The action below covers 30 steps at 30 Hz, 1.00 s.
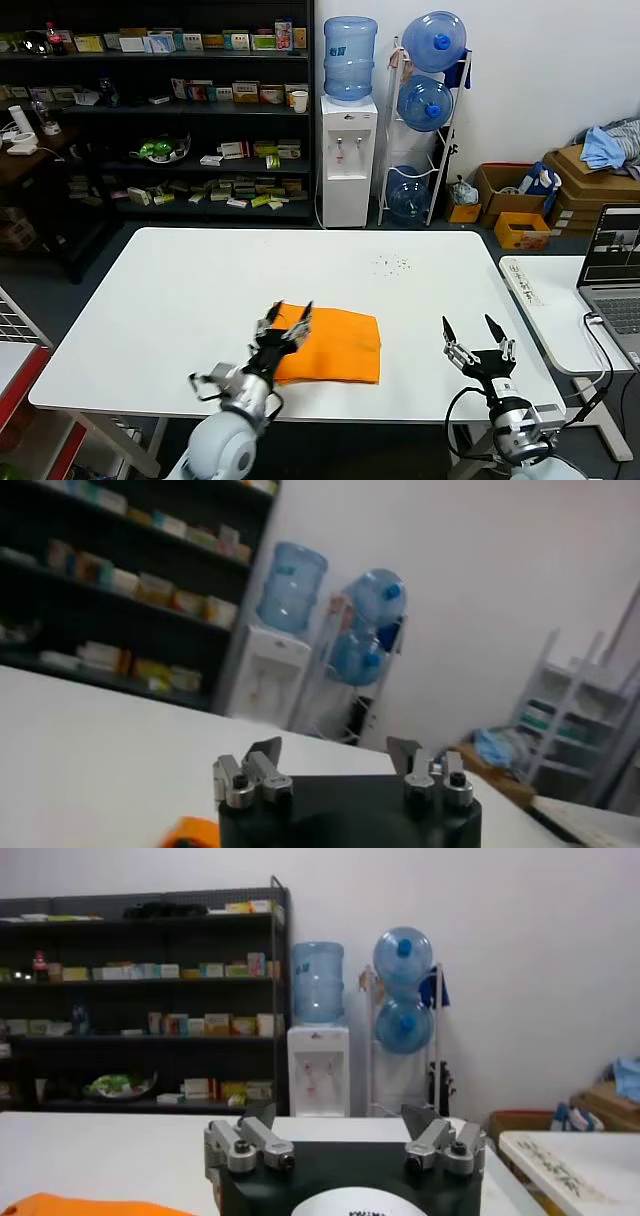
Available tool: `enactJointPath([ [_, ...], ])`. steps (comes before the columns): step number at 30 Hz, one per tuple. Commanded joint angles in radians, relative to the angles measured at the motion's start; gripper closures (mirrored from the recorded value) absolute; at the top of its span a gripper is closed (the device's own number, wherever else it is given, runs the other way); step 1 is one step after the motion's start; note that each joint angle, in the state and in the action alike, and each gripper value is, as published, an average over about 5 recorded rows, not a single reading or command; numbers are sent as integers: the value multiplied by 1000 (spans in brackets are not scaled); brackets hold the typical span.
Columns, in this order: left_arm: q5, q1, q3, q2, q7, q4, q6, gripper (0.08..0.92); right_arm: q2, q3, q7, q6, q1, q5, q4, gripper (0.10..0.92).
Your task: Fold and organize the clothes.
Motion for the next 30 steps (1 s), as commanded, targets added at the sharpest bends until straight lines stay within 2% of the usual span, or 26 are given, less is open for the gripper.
enactJointPath([
  [1, 180, 417, -493, -2, 308, 158, -587, 236, 114, 92, -147, 221, -98, -216, 6, 203],
  [4, 149, 439, -549, -58, 332, 149, -614, 188, 140, 114, -154, 227, -105, -203, -7, 203],
  [7, 136, 438, -582, -85, 355, 136, -622, 179, 149, 132, -152, 244, -109, -191, -26, 203],
  [16, 123, 417, -597, -56, 401, 98, -599, 177, 161, 169, -148, 335, -100, -182, -103, 203],
  [30, 122, 423, -576, -61, 415, 87, -586, 177, 167, 166, -159, 333, -83, -183, -110, 203],
])
